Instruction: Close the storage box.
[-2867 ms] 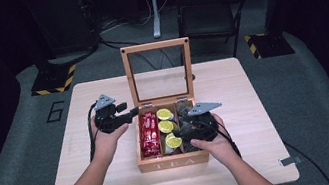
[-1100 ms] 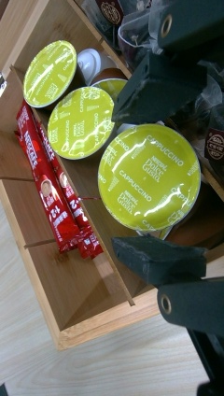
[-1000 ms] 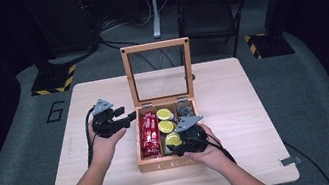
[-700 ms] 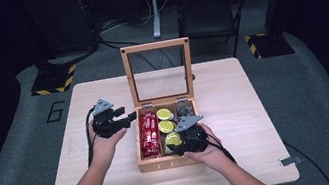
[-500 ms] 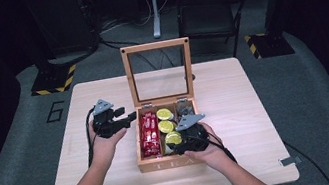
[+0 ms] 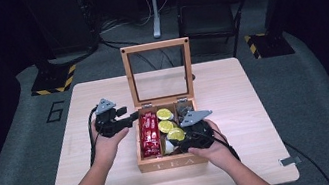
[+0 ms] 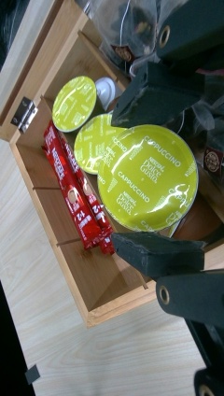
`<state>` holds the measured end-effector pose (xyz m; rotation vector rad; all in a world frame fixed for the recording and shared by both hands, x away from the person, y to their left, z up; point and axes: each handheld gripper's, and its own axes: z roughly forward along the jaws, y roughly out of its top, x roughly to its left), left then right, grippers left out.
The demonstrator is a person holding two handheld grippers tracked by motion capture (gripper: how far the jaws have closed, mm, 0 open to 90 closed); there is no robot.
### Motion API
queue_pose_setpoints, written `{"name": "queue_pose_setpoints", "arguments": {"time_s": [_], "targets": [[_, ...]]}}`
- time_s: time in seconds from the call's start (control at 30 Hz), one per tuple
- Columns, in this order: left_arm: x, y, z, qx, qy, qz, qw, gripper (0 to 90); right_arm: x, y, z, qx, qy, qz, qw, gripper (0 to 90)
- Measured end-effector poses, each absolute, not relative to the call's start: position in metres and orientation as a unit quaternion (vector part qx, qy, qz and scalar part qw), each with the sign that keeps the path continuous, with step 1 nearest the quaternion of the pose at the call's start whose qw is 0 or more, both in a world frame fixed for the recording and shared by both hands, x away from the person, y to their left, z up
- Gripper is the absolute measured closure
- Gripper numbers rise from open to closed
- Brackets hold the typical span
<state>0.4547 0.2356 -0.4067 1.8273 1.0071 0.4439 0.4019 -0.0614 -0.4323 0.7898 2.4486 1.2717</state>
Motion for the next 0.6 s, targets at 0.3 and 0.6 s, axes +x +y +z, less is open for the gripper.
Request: {"name": "queue_pose_setpoints", "arguments": {"time_s": [0.3, 0.6], "targets": [[0.457, 0.230, -0.404, 0.752, 0.408, 0.183, 0.485, 42.4, 0.405, -0.076, -0.428, 0.289, 0.838, 0.441, 0.142, 37.0], [0.459, 0.227, -0.404, 0.753, 0.405, 0.179, 0.486, 42.5, 0.406, -0.094, -0.425, 0.311, 0.829, 0.437, 0.160, 37.0]]}}
